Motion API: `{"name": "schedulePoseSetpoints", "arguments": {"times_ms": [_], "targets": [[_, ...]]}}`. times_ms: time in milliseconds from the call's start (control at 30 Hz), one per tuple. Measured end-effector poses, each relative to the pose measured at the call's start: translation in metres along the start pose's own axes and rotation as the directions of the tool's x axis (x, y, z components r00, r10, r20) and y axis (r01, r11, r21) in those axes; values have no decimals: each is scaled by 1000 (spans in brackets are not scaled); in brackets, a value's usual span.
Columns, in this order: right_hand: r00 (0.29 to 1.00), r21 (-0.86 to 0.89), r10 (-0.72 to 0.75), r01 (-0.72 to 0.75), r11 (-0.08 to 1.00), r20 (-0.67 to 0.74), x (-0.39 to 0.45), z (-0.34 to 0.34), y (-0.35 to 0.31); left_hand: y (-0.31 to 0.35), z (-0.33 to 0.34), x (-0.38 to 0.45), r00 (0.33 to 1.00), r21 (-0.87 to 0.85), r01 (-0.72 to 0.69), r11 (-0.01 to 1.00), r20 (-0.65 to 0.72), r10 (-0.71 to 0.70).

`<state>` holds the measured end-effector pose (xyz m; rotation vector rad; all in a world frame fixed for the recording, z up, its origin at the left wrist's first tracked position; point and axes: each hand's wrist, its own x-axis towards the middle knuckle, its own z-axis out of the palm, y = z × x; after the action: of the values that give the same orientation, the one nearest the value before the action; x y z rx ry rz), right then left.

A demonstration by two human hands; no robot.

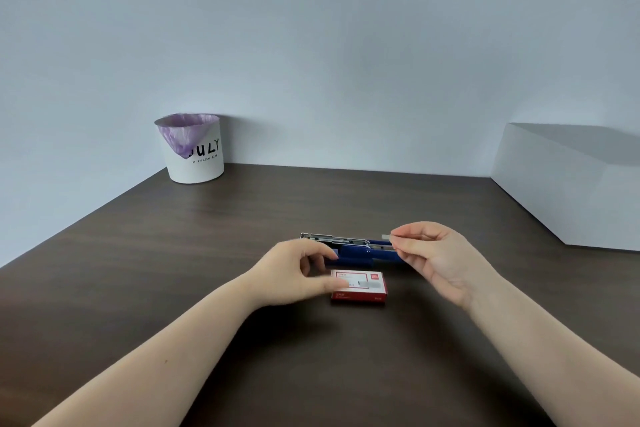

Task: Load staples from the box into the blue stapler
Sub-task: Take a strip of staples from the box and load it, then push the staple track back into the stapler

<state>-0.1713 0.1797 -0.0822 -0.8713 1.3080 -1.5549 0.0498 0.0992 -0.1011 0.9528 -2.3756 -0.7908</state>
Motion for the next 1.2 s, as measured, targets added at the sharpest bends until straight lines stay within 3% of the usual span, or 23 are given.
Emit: {"name": "schedulePoseSetpoints", "arguments": {"times_ms": [133,267,567,933,1200], "targets": [[988,-422,-151,153,894,39,7,14,-5,-11,-13,11,934,-238,50,970,-333,-130],[959,-687,-225,279,671,171,12,34,-8,-21,-15,19,863,-200,122,972,-462,-203],[953,-812,-208,297,502,221,29,51,-3,-24,-9,18,948,-37,160,986,-272,-164],[944,-817,-246,317,482,221,31,51,8,-27,-11,16,968,57,90,994,-240,-74],[939,-836,-183,342,429,290,32,52,5,-29,-12,17,970,69,70,995,-237,-52]]}}
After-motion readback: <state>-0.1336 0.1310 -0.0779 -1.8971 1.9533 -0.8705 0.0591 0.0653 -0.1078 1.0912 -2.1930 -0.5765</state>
